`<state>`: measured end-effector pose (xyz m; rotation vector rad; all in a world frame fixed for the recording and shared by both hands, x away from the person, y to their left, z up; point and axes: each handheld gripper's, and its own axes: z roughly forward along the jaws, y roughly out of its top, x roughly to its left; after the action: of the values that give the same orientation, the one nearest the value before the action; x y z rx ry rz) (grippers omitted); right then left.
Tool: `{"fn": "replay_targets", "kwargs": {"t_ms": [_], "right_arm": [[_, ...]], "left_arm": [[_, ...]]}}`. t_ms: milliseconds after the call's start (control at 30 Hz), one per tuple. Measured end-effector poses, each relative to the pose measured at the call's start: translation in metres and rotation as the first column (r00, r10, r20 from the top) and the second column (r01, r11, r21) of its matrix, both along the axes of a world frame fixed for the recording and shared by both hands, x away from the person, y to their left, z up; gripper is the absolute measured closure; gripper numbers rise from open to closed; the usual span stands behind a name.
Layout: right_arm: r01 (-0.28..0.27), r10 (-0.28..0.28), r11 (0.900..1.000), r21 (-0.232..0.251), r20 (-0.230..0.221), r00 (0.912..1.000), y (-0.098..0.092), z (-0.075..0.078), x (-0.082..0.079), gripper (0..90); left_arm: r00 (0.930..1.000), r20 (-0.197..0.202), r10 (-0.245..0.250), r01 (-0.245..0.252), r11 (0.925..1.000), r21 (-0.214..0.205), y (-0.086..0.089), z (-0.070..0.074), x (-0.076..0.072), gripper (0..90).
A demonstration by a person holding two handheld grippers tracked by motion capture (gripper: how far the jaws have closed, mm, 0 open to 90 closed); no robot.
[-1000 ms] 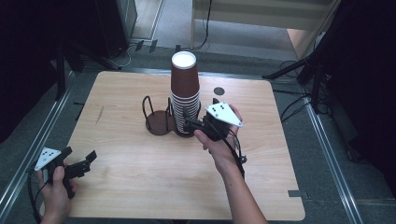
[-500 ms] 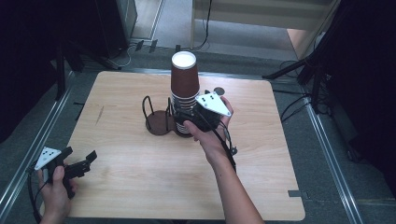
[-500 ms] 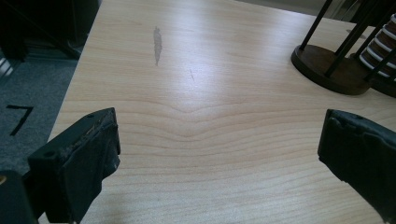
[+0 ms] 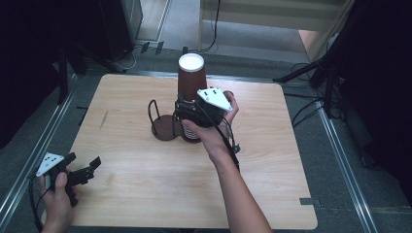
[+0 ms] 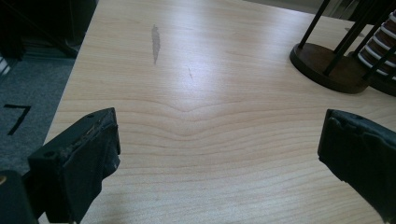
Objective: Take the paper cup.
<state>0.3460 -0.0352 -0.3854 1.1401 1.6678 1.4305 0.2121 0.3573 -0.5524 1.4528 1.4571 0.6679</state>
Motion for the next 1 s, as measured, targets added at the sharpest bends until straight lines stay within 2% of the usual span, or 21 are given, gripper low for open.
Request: {"fn": "replay_targets", "kwargs": {"t_ms": [467,1000], "right_arm": [[0.037,-0.037,0.9992,-0.013,-0.005,0.9993,0.01,0.002,0.014,3.3],[0.046,-0.046,0.9988,-0.018,-0.019,0.9988,0.014,-0.001,0.022,3.5]], "left_arm": [[1.0,-0.006,-0.007,0.007,1.0,0.001,0.0,0.0,0.0,0.0],[0.9999,-0.008,-0.009,0.009,1.0,-0.001,0.0,0.0,0.0,0.0]]}}
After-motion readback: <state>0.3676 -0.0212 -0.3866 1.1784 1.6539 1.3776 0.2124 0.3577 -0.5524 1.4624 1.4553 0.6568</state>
